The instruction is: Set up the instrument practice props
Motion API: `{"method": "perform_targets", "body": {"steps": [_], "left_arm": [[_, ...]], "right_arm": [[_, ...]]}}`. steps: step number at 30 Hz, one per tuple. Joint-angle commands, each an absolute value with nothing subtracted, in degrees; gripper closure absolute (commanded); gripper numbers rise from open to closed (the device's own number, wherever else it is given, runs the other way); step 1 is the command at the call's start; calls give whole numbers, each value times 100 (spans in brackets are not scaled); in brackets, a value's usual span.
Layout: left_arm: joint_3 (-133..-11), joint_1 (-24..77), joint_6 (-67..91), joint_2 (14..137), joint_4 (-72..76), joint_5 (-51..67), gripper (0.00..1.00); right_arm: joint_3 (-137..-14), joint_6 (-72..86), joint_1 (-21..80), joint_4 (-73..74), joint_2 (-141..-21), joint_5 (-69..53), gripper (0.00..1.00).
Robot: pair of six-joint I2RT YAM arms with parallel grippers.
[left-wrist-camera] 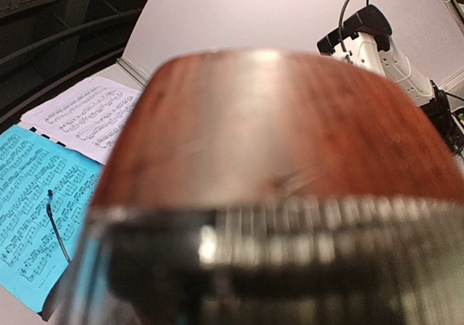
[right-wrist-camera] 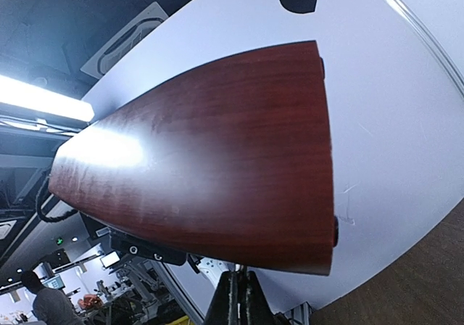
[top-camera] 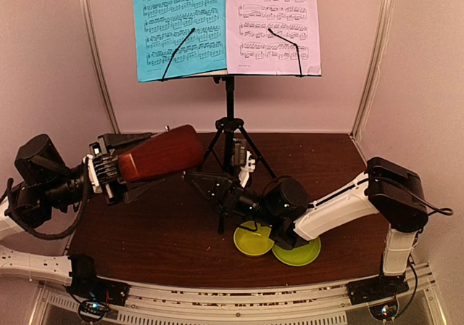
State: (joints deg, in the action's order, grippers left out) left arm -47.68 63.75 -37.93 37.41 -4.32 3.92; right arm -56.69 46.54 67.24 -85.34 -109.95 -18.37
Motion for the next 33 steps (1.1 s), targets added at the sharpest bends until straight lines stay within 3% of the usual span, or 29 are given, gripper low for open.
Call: {"method": "perform_targets", "body": {"steps": [1,14,33], "left_arm": [[-5124,6398,-4148,3715,176,716,92],[-5246,6403,-4543,3738,185,992,93],[-5602,6407,-4676,3419,1,1707,94]], "right_arm": [[-6029,5376,6600,-9113,-11015,-1709,100],[-6485,6853,6607,-9120,-11131,-1591,100],[-7155,7626,6598,-9118,-11094,-1815,100]]}}
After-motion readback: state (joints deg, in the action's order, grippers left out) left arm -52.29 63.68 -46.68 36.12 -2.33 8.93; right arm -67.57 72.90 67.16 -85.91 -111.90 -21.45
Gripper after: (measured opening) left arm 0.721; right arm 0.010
